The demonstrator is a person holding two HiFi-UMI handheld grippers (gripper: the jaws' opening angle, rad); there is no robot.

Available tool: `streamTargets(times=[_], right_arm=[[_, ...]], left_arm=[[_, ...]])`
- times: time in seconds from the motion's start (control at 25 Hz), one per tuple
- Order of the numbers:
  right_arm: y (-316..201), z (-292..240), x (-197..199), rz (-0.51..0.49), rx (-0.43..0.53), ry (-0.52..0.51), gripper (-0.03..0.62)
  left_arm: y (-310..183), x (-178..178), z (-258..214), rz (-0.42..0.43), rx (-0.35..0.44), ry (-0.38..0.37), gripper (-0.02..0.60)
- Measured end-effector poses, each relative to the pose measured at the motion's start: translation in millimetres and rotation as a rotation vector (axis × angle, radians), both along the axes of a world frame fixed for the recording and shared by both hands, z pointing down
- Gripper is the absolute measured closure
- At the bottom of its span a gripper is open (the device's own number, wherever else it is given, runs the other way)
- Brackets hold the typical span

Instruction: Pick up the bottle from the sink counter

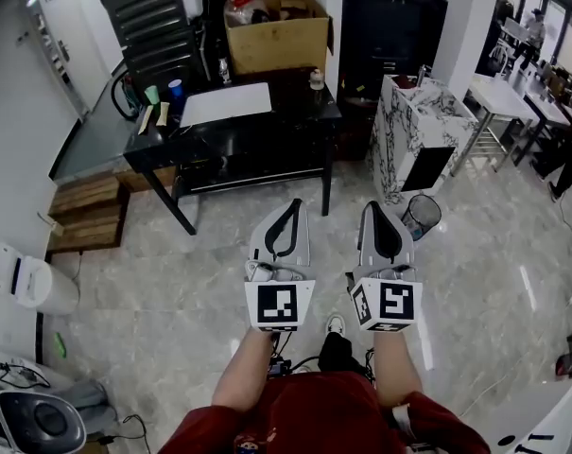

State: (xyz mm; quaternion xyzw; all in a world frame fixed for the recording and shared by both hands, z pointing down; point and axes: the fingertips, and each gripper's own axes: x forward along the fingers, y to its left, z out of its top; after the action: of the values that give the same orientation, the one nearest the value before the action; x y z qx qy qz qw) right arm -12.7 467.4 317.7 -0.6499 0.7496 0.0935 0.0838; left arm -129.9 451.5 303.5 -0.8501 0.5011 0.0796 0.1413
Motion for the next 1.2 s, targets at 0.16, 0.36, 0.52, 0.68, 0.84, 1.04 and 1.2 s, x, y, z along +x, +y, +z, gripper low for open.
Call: streamTargets(times=[0.16,0.36,0.52,0.68,0.84,1.04,1.2], right_arm=[[-31.5,-0.5,3.9,-0.017,-0.007,-0.004,0.594],[-73.5,1.1,14.5,-0.033,-0.023,-0.006,0.594],[-105.1,1.4,26.6,-0.044,-0.037,-0.005,0.594],[-130.5,-1.3,43.6,-0.048,-0.040,-0.011,0.594],[-157.9,0.6,57.9,-0.065,-0.058,-0.002,0.594],[-190.5,-1.6,77.8,-0.084,-0.056,-0.001,0.594],[-215.4,-3.6,98.3,-0.092,-0.057,-0.007,0.594]], left_arm=[[-29.5,5.4,4.9,-0.014,-0.035,-0.023,0.578],[-69.0,17.8,-1.1,-0.023,-0.007,-0.022,0.578],[-100.2,31.2,4.9,-0.034,-0.056,-0.026,0.578],[-126.4,48.1,3.7,-0.042,-0.060,-0.024,0.578],[-150.3,66.8,0.3,-0.047,-0.055,-0.030,0.578],[-180.7,91.1,-1.8,-0.062,-0.057,-0.038,0.578],[-204.3,112.4,-5.3,-0.070,-0.054,-0.043,0.578]])
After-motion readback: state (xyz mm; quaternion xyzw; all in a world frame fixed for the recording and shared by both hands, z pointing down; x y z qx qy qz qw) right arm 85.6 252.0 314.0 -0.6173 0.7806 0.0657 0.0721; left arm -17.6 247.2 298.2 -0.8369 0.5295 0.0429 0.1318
